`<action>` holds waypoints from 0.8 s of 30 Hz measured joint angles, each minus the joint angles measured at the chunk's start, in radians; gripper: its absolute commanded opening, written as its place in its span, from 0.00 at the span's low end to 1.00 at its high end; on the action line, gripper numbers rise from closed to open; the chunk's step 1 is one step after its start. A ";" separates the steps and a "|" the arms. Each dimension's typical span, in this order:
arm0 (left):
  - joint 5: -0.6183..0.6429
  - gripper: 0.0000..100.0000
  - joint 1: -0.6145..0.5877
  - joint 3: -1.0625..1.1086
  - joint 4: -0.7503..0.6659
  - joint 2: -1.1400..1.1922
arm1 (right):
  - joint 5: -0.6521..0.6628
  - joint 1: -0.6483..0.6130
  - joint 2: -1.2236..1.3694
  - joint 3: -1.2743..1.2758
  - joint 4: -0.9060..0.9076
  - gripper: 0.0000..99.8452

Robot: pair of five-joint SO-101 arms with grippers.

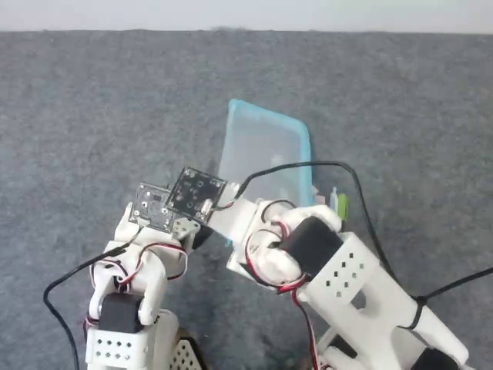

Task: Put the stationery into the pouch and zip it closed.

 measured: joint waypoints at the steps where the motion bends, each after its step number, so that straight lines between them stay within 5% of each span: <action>1: 0.000 0.36 0.000 0.000 0.000 0.000 | 0.000 0.000 0.000 0.000 0.000 0.01; 24: 0.164 0.30 0.132 0.043 -0.101 0.002 | 0.000 -0.126 -0.012 0.083 -0.057 0.01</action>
